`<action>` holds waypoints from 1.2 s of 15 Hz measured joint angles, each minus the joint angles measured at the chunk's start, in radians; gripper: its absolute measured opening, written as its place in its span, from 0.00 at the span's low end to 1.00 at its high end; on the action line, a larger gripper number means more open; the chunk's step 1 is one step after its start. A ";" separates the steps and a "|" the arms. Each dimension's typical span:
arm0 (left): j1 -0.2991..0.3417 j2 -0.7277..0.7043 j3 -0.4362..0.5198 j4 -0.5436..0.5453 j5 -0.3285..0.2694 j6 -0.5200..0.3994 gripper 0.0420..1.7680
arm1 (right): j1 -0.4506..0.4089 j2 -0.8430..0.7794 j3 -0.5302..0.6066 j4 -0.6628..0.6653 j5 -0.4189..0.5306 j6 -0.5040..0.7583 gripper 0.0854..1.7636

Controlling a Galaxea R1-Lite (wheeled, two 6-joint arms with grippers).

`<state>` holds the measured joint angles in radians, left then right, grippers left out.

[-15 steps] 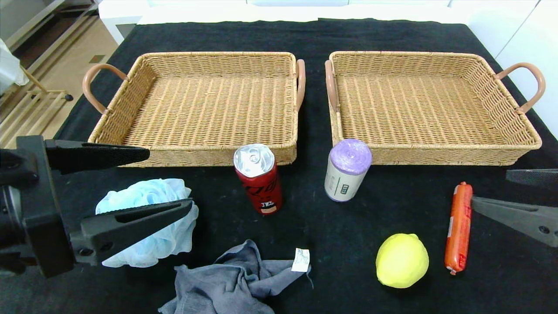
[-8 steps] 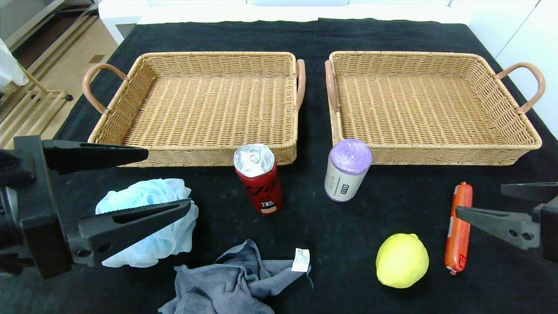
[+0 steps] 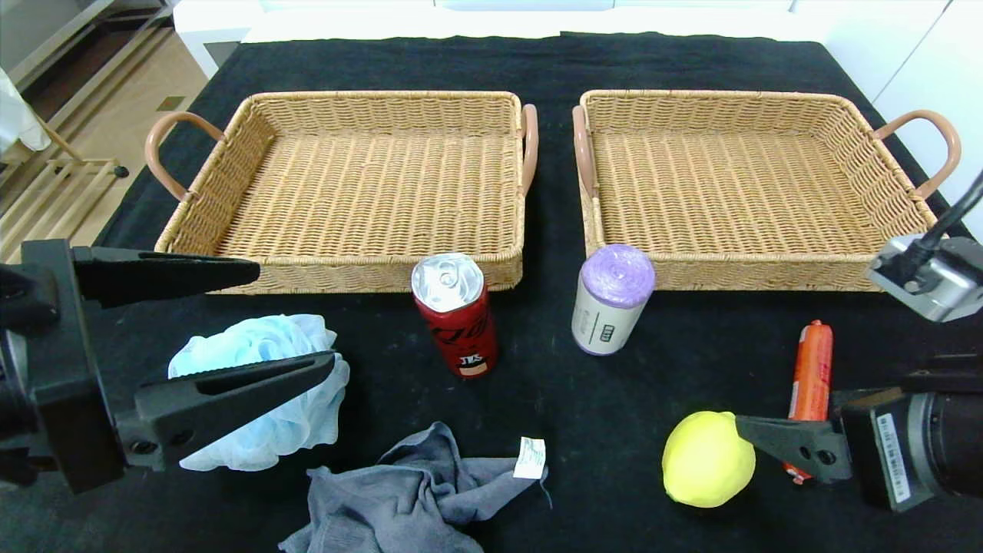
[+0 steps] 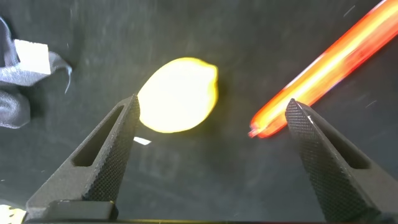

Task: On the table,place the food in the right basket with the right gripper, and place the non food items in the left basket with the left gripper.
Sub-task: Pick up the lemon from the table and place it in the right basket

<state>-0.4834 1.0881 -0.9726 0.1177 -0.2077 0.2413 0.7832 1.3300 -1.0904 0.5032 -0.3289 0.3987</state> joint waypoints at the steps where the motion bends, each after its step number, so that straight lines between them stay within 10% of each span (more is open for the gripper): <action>1: 0.000 0.000 0.000 -0.001 0.000 0.000 0.97 | 0.028 0.025 -0.014 0.027 -0.013 0.040 0.97; 18: 0.000 -0.002 0.002 0.000 0.000 0.000 0.97 | 0.098 0.317 -0.081 0.063 -0.156 0.332 0.97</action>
<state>-0.4830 1.0857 -0.9709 0.1172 -0.2077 0.2413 0.8809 1.6472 -1.1719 0.5657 -0.4853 0.7311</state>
